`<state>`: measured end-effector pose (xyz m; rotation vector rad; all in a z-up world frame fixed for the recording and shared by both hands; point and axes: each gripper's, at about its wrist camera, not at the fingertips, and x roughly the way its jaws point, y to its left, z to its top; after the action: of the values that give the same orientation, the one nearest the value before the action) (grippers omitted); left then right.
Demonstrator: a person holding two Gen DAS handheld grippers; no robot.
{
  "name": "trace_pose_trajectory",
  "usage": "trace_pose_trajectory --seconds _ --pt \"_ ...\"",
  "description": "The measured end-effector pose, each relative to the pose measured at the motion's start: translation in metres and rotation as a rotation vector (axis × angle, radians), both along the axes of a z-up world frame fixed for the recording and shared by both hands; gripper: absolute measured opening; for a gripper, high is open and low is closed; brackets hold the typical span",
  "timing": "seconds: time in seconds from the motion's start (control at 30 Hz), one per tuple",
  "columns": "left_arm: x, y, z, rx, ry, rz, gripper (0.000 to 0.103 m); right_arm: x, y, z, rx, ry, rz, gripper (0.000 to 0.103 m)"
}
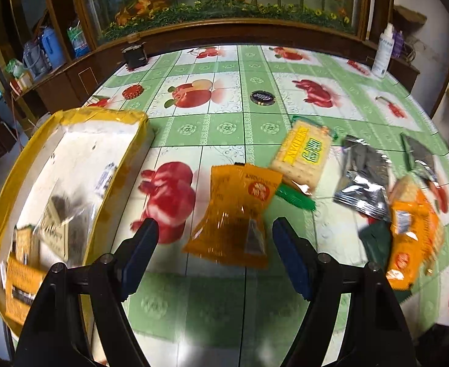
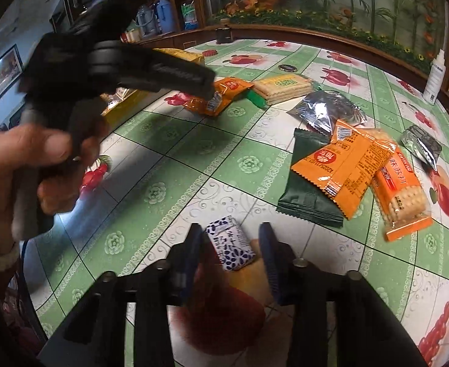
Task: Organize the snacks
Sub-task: 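Grasp the orange biscuit pack with the left tool while the right tool grasps a milk-candy pack, then carry the orange bag and milk-candy pack over the tray and open both tools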
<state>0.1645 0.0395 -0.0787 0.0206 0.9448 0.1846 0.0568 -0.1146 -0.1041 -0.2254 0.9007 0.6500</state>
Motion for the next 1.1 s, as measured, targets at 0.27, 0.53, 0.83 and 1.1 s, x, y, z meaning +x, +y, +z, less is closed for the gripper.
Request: trace_pose_trajectory --seconds 0.27,0.53,0.83,1.1 --pt "0.012 0.003 -0.021 -0.087 0.007 -0.019 0.06 0.007 -0.012 0.001 0.05 0.029 -0.014 0.02" --pt "-0.027 0.007 -0.014 -0.147 -0.008 -0.024 0.04 0.004 -0.024 0.005 0.11 0.04 -0.054 0.02" --pt "-0.091 0.022 0.014 -0.108 -0.093 0.024 0.04 -0.004 -0.029 0.022 0.185 0.039 -0.058 0.02" --pt "-0.128 0.066 0.027 -0.175 -0.133 0.064 0.04 -0.003 -0.01 0.029 0.284 0.084 -0.012 0.019"
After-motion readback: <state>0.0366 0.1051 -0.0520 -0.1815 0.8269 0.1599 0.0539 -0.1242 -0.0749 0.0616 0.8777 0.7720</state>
